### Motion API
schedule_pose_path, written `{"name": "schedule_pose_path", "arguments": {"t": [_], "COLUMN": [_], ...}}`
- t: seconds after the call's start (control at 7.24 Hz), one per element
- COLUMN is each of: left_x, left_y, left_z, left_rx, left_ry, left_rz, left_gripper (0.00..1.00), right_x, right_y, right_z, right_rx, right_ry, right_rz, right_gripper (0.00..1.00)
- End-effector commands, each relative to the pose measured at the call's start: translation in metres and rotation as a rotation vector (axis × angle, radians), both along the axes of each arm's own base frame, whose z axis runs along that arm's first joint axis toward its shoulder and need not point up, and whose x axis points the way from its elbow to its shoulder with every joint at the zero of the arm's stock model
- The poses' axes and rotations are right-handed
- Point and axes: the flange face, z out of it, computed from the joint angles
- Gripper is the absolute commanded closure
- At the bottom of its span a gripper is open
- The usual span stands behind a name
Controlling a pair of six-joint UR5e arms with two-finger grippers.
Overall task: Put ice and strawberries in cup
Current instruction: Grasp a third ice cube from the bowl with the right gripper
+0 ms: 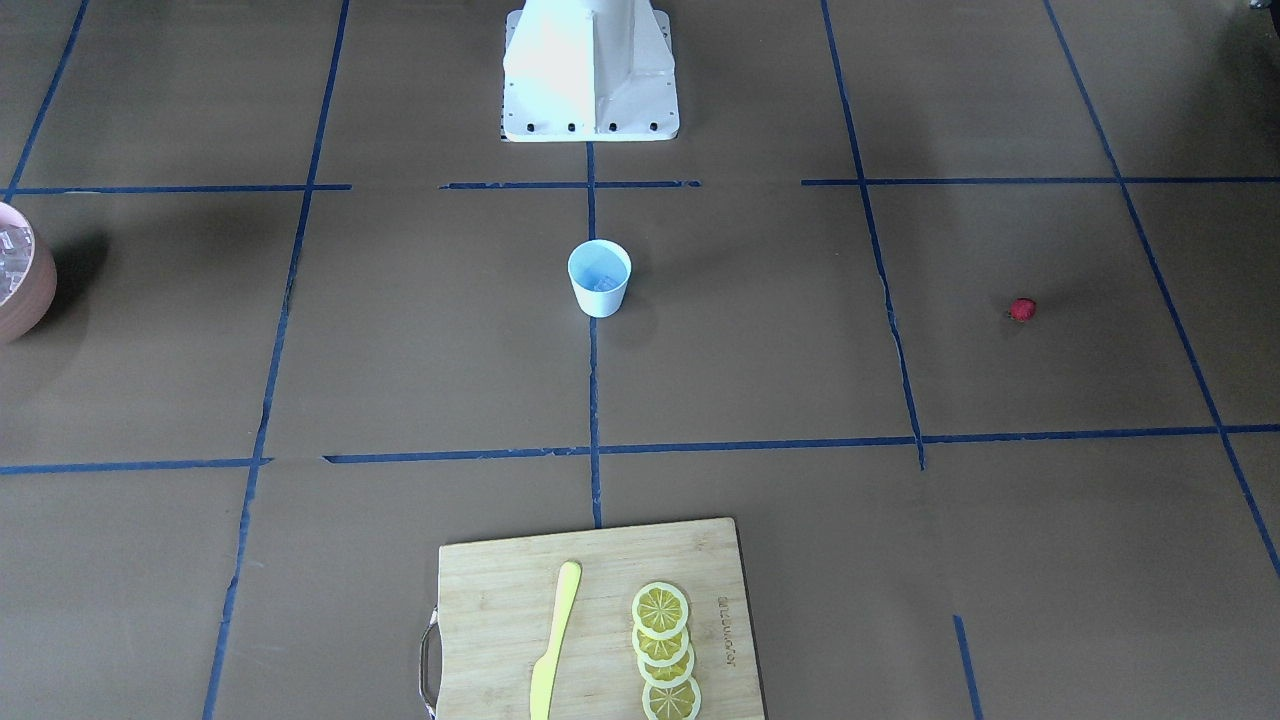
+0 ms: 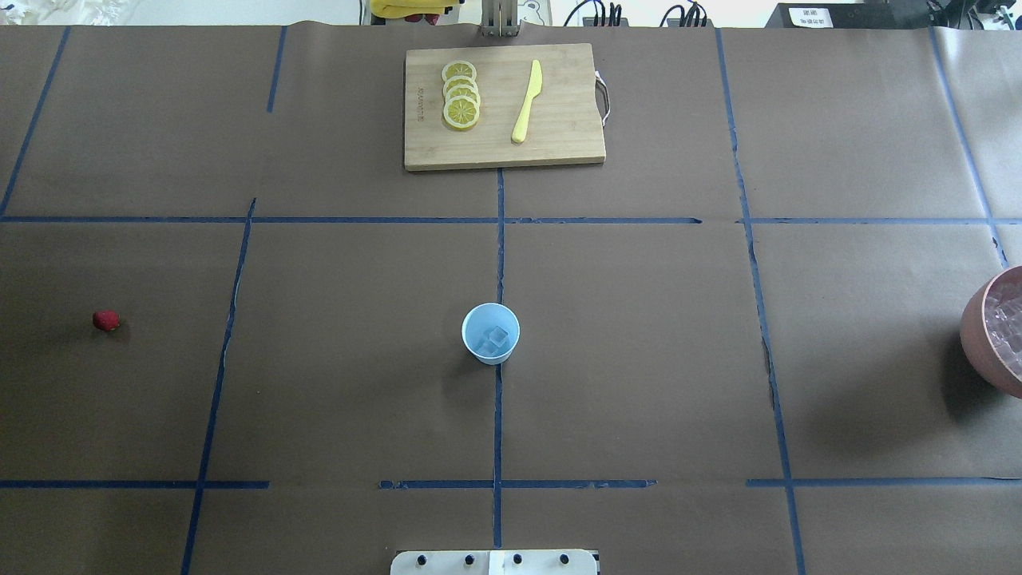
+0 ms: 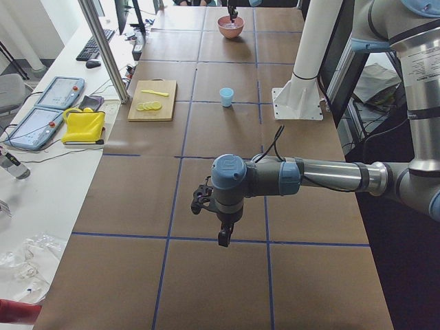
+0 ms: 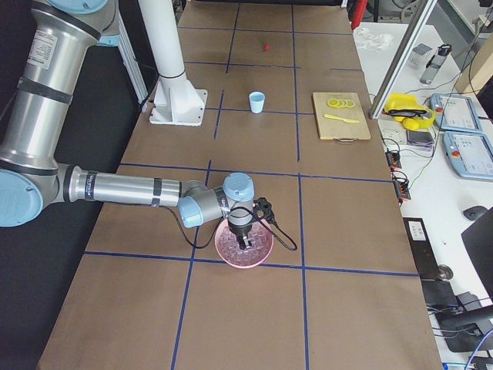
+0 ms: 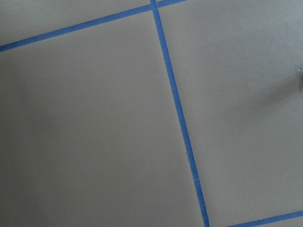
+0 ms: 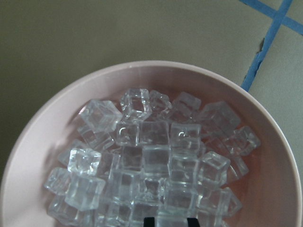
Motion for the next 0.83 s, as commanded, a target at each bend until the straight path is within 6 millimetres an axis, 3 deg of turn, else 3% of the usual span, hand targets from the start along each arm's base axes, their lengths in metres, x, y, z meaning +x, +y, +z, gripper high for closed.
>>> {"name": "schedule_pose_path", "arguments": {"t": [0.0, 0.14, 0.28, 0.41, 0.69], "left_x": [0.0, 0.0, 0.0, 0.0, 0.0], "left_y": [0.0, 0.0, 0.0, 0.0, 0.0], "left_z": [0.0, 0.0, 0.0, 0.0, -0.001], "left_rx": [0.0, -0.002, -0.002, -0.003, -0.001], "left_ry": [0.0, 0.0, 0.0, 0.0, 0.0], "left_rz": [0.0, 0.0, 0.0, 0.0, 0.001], "left_gripper": [0.0, 0.0, 0.0, 0.0, 0.0], "right_x": [0.003, -0.002, -0.011, -0.03, -0.106], "right_y": [-0.007, -0.022, -0.048, -0.07, -0.078], "right_z": [-0.039, -0.082, -0.139, -0.181, -0.267], "right_rx": [0.02, 0.001, -0.047, -0.082, -0.151], "right_ry": [-0.049, -0.079, -0.106, -0.153, -0.244], "right_rz": [0.019, 0.043, 0.141, 0.212, 0.262], "right_gripper": [1.0, 1.0, 1.0, 1.0, 1.0]}}
